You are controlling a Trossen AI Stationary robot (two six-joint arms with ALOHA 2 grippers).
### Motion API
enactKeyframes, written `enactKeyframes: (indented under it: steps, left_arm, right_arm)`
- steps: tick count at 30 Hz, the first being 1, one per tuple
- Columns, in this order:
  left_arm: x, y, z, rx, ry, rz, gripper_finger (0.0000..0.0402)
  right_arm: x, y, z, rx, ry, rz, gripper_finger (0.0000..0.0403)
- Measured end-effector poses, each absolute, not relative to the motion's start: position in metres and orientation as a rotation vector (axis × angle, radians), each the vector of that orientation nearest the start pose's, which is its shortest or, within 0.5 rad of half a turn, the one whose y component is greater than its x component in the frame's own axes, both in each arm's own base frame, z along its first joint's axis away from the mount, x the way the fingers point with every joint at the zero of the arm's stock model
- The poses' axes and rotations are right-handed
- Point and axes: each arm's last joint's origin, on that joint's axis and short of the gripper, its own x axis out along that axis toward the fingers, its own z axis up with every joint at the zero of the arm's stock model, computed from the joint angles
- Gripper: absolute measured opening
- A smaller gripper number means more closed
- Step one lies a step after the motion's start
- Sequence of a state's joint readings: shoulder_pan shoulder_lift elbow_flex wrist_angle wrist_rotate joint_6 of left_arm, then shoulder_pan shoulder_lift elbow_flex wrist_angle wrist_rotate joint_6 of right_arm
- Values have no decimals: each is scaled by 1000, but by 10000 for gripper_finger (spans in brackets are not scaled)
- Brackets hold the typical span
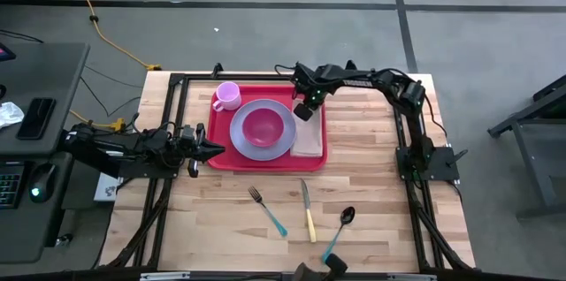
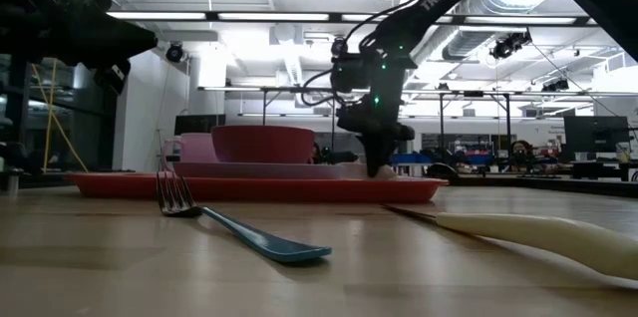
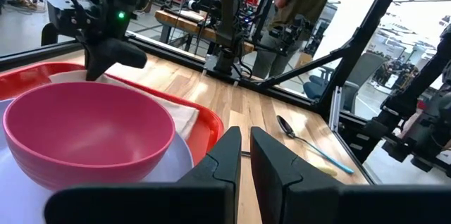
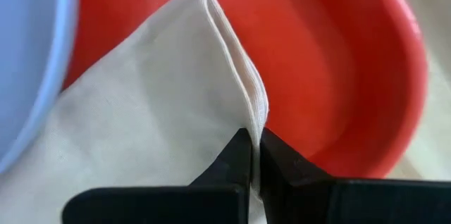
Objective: Set up tray
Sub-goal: Put the white table napkin on the red serving tray to the right of the purple plate
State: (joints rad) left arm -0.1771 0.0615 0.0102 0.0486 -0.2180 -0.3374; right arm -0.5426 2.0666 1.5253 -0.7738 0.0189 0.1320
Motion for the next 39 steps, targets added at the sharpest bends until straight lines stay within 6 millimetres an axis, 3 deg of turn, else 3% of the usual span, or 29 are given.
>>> enactKeyframes:
  steps: [29, 39]
  left_arm:
    - [100, -11, 167, -337, -5, 41, 65]
    - [100, -11, 167, -337, -4, 41, 65]
  right_arm:
    - [353, -210, 167, 436, 1262, -563, 1]
    - [353, -210, 167, 405, 1270, -570, 81]
